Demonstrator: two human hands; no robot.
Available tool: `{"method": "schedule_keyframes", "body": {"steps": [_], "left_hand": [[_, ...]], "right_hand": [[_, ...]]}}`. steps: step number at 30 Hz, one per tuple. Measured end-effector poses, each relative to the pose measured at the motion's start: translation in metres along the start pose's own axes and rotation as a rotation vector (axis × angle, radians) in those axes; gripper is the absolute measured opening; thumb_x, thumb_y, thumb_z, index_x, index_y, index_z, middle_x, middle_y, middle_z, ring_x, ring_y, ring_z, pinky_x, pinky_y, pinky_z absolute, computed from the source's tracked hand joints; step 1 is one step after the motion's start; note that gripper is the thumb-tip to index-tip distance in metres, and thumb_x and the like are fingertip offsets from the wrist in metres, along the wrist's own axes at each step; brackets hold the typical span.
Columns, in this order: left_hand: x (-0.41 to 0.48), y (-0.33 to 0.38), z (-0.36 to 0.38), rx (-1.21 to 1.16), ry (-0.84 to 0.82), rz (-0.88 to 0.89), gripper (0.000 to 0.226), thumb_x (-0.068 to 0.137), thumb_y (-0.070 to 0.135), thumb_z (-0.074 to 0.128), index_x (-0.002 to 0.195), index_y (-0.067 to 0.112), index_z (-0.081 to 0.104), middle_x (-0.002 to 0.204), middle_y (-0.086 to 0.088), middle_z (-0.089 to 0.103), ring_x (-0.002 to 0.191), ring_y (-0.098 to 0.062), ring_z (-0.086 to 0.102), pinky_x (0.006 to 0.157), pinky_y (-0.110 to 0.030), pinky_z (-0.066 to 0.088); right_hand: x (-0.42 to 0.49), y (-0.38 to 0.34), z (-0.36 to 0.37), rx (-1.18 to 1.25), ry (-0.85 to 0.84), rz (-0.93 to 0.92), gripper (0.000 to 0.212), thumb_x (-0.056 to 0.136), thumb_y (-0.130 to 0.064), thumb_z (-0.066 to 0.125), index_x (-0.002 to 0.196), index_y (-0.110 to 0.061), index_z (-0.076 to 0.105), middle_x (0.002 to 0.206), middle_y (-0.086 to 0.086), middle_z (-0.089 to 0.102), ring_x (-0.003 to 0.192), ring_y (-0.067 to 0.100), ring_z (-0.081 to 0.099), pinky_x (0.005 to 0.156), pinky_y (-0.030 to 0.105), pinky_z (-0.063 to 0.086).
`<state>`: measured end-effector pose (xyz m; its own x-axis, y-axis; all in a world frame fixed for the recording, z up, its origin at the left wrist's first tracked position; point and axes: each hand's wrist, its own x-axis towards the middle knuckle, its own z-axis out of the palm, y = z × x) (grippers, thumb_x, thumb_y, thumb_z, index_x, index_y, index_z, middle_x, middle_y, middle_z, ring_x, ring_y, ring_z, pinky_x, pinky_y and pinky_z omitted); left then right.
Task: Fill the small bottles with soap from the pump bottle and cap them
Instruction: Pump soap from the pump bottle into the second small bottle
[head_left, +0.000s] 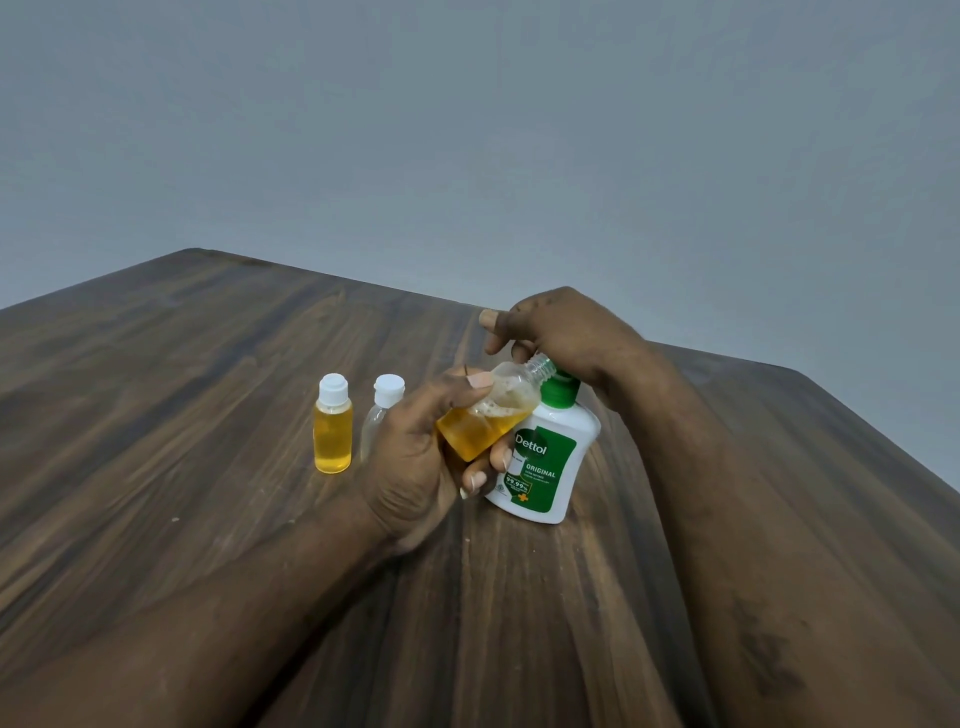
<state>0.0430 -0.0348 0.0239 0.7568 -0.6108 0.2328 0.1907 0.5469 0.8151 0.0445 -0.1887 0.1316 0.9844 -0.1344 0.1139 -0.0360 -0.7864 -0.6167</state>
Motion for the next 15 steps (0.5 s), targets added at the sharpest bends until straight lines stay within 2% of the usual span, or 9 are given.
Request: {"method": "schedule_keyframes", "body": {"steps": [5, 7, 11, 15], "left_hand": [[-0.0002, 0.0014, 0.0012, -0.007, -0.06, 0.045, 0.04, 0.077, 0.041, 0.066, 0.093, 0.005, 0.068, 0.066, -0.018, 0.056, 0.047, -0.018, 0.043, 0.042, -0.025, 0.034], [-0.0003, 0.0029, 0.0024, -0.008, -0.054, 0.049, 0.039, 0.078, 0.039, 0.066, 0.095, 0.004, 0.066, 0.065, -0.017, 0.057, 0.049, -0.02, 0.041, 0.042, -0.025, 0.034], [-0.0005, 0.0024, 0.002, -0.001, -0.022, 0.019, 0.04, 0.086, 0.035, 0.057, 0.104, -0.001, 0.062, 0.065, -0.018, 0.056, 0.047, -0.02, 0.039, 0.041, -0.024, 0.034], [0.0, -0.0003, 0.0002, 0.003, -0.009, 0.0, 0.046, 0.086, 0.035, 0.055, 0.111, -0.003, 0.061, 0.066, -0.019, 0.056, 0.046, -0.019, 0.041, 0.041, -0.025, 0.036]], "right_hand": [[-0.0021, -0.0024, -0.0063, 0.05, 0.225, -0.078, 0.039, 0.096, -0.054, 0.066, 0.085, -0.019, 0.078, 0.073, -0.006, 0.068, 0.07, 0.007, 0.062, 0.064, 0.025, 0.042], [-0.0027, -0.0024, -0.0053, 0.079, 0.186, -0.065, 0.038, 0.097, -0.053, 0.066, 0.085, -0.018, 0.079, 0.074, -0.005, 0.068, 0.072, 0.009, 0.061, 0.067, 0.027, 0.042], [-0.0011, -0.0006, -0.0009, 0.013, -0.012, 0.006, 0.039, 0.1, -0.047, 0.063, 0.093, -0.013, 0.081, 0.082, -0.006, 0.064, 0.079, 0.013, 0.059, 0.082, 0.036, 0.046], [0.0005, -0.0001, 0.0004, -0.004, -0.052, 0.016, 0.035, 0.101, -0.044, 0.062, 0.098, -0.013, 0.079, 0.082, -0.005, 0.062, 0.076, 0.012, 0.056, 0.082, 0.036, 0.043]]}}
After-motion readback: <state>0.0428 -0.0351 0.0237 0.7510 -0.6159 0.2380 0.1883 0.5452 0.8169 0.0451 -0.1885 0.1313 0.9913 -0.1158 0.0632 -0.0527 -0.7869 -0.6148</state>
